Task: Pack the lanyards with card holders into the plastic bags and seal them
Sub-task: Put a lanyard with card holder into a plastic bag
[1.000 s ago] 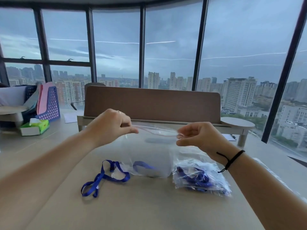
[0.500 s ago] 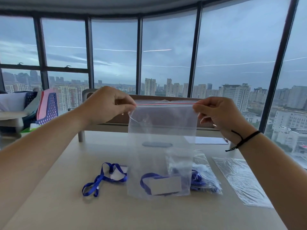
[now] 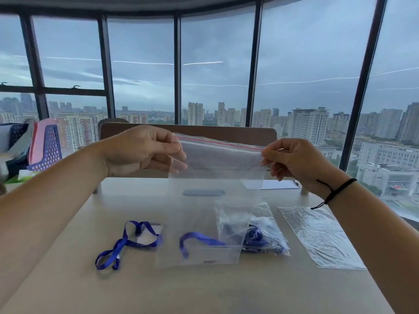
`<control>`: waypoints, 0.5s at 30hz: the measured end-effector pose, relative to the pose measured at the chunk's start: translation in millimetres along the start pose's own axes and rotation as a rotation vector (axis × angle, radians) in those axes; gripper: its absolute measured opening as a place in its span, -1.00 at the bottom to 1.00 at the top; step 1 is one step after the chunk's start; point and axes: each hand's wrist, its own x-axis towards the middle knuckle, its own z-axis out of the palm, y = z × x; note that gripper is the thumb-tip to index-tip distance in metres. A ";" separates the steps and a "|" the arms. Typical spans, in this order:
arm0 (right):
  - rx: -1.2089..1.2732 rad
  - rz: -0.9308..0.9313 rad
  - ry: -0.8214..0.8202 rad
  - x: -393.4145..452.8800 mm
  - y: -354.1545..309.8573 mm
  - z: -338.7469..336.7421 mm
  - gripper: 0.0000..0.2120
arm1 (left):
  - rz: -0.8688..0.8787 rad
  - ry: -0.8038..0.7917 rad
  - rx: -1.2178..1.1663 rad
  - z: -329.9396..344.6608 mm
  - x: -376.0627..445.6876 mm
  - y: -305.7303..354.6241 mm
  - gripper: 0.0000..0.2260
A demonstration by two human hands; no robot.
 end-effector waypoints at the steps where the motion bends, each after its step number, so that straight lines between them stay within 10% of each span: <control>1: 0.018 0.005 -0.004 -0.8 1.6 -2.8 -0.93 | 0.004 0.049 -0.047 2.9 4.5 -2.9 -0.83; 15: 0.133 -0.043 0.180 28.2 19.0 -50.1 -0.95 | 0.174 0.293 -0.078 47.9 90.6 -16.8 -0.92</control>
